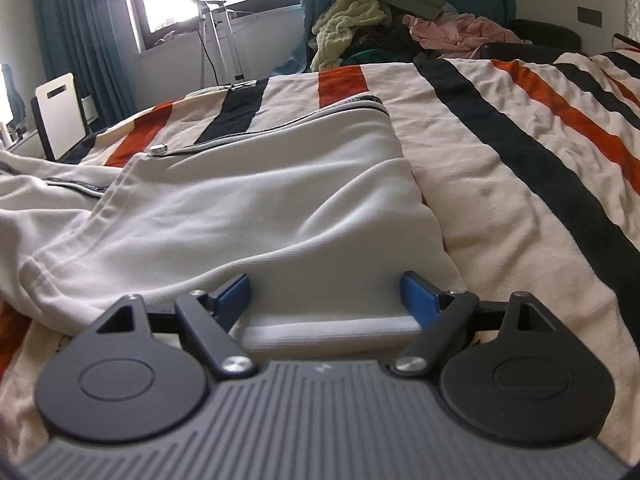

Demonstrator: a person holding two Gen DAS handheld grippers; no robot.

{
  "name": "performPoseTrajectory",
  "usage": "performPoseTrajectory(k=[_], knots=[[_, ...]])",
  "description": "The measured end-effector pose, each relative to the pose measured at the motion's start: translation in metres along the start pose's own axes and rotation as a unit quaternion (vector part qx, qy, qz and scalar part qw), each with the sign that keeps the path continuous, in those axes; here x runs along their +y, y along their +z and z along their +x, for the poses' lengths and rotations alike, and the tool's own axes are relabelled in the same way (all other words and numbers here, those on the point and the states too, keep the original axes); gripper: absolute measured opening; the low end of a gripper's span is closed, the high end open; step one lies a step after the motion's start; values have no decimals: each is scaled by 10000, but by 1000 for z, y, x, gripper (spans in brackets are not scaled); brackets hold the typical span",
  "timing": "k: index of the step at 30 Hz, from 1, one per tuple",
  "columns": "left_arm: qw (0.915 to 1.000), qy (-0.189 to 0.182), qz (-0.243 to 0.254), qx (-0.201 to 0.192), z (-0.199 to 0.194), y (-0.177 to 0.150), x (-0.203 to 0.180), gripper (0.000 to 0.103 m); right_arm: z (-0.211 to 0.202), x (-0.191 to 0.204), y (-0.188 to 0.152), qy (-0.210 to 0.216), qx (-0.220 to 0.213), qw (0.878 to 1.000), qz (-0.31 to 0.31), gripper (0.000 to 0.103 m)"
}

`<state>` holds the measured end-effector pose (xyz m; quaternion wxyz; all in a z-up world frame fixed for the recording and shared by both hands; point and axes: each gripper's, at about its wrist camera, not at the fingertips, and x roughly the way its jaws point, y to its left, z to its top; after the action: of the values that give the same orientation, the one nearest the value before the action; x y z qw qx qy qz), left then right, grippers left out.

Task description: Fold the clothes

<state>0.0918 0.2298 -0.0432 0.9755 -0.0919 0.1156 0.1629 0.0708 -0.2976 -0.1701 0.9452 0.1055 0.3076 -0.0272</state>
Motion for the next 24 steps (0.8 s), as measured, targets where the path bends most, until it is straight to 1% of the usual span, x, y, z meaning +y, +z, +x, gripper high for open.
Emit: performPoseTrajectory(k=[3, 5, 7, 10, 13, 16, 17, 19, 21, 23, 24], knots=[[9990, -40, 350, -276, -16, 7, -28, 13, -6, -2, 4, -11, -87, 10000, 27, 82], [9975, -71, 538, -460, -35, 11, -57, 13, -10, -3, 6, -19, -149, 9999, 44, 82], [9952, -107, 730, -644, -53, 16, -87, 13, -19, -10, 11, -1, -273, 9994, 198, 82], [9898, -287, 1043, -922, -77, 19, -134, 13, -31, -25, 18, 61, -473, 9976, 510, 83], [9866, -538, 1059, -1118, -101, 23, -187, 13, -40, -41, 26, 19, -666, 9945, 812, 83], [9823, -819, 1109, -1264, -125, 22, -242, 13, -52, -53, 38, -297, -1091, 9911, 705, 82], [9807, -911, 1128, -1311, -133, 18, -258, 13, -57, -57, 43, -416, -1276, 9886, 679, 83], [9747, -1092, 1317, -1441, -152, 3, -295, 13, -68, -66, 52, -652, -1642, 9823, 626, 83], [9672, -1323, 1588, -1480, -171, -20, -331, 13, -74, -80, 57, -800, -1820, 9770, 772, 83], [9605, -1580, 1868, -1329, -182, -50, -365, 13, -80, -95, 62, -938, -1979, 9712, 936, 83], [9570, -1707, 2004, -1220, -186, -66, -381, 13, -83, -105, 62, -1031, -2024, 9673, 1124, 83]])
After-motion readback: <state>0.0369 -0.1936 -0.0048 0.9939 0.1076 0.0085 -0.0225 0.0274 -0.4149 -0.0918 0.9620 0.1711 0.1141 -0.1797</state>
